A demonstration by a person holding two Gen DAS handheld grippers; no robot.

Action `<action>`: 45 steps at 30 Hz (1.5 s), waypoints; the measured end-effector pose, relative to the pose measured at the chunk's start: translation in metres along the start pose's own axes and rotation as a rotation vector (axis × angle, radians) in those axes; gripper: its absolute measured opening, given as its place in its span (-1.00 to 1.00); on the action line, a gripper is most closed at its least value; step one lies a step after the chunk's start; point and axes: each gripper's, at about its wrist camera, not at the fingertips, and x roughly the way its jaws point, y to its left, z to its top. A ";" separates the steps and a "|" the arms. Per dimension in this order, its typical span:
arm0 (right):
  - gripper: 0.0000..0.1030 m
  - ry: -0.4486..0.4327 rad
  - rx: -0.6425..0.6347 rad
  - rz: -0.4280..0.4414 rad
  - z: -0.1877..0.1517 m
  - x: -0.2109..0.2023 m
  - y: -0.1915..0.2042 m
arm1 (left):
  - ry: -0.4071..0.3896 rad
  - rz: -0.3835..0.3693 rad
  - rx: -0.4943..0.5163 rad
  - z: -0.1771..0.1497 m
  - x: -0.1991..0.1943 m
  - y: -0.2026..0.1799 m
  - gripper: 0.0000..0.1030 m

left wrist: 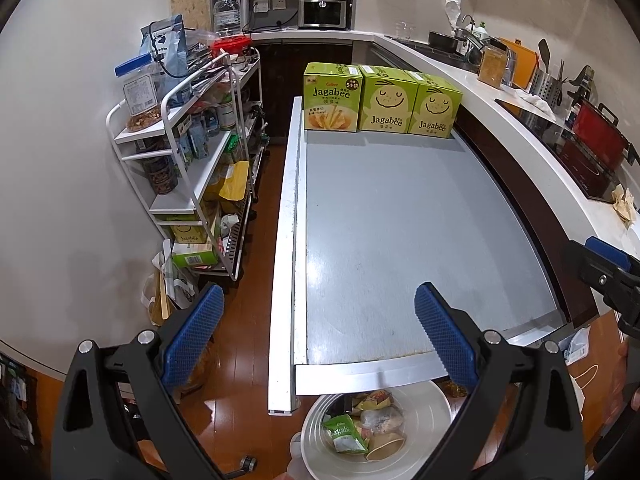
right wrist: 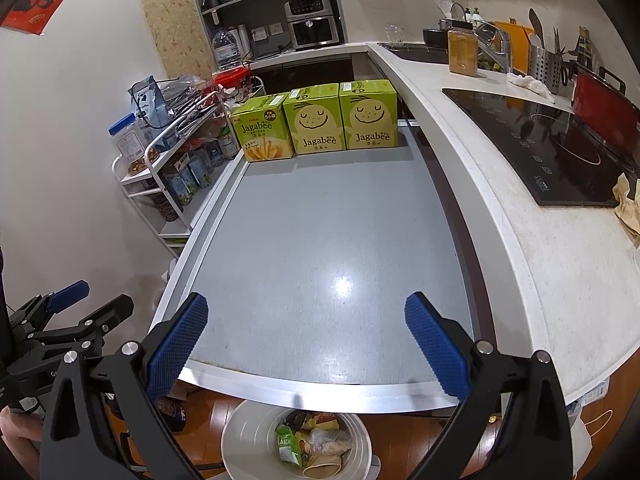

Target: Collect trash

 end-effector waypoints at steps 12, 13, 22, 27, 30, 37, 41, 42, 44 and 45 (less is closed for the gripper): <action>0.89 -0.004 -0.002 -0.004 0.003 0.000 -0.001 | 0.012 0.041 -0.045 0.006 0.005 0.007 0.89; 0.89 -0.005 -0.004 -0.006 0.004 0.001 -0.002 | 0.008 0.052 -0.048 0.006 0.005 0.008 0.90; 0.89 -0.013 -0.013 -0.004 0.009 0.002 -0.003 | 0.001 0.031 -0.055 0.010 0.006 0.010 0.97; 0.89 -0.015 -0.017 -0.008 0.012 0.004 -0.003 | 0.000 0.038 -0.047 0.011 0.008 0.007 0.97; 0.89 -0.014 -0.013 -0.003 0.014 0.006 -0.003 | 0.005 0.064 -0.038 0.012 0.011 0.006 0.97; 0.89 -0.018 -0.027 -0.007 0.015 0.008 -0.003 | 0.014 0.049 -0.040 0.015 0.016 0.006 0.97; 0.89 -0.015 -0.019 -0.008 0.017 0.010 -0.005 | 0.009 0.047 -0.040 0.016 0.016 0.006 0.97; 0.89 -0.014 -0.017 -0.008 0.017 0.010 -0.005 | 0.010 0.045 -0.040 0.017 0.017 0.006 0.97; 0.89 -0.014 -0.015 -0.009 0.018 0.011 -0.005 | 0.011 0.039 -0.039 0.018 0.018 0.006 0.97; 0.89 -0.014 -0.015 -0.009 0.019 0.012 -0.005 | 0.010 0.038 -0.038 0.018 0.018 0.006 0.97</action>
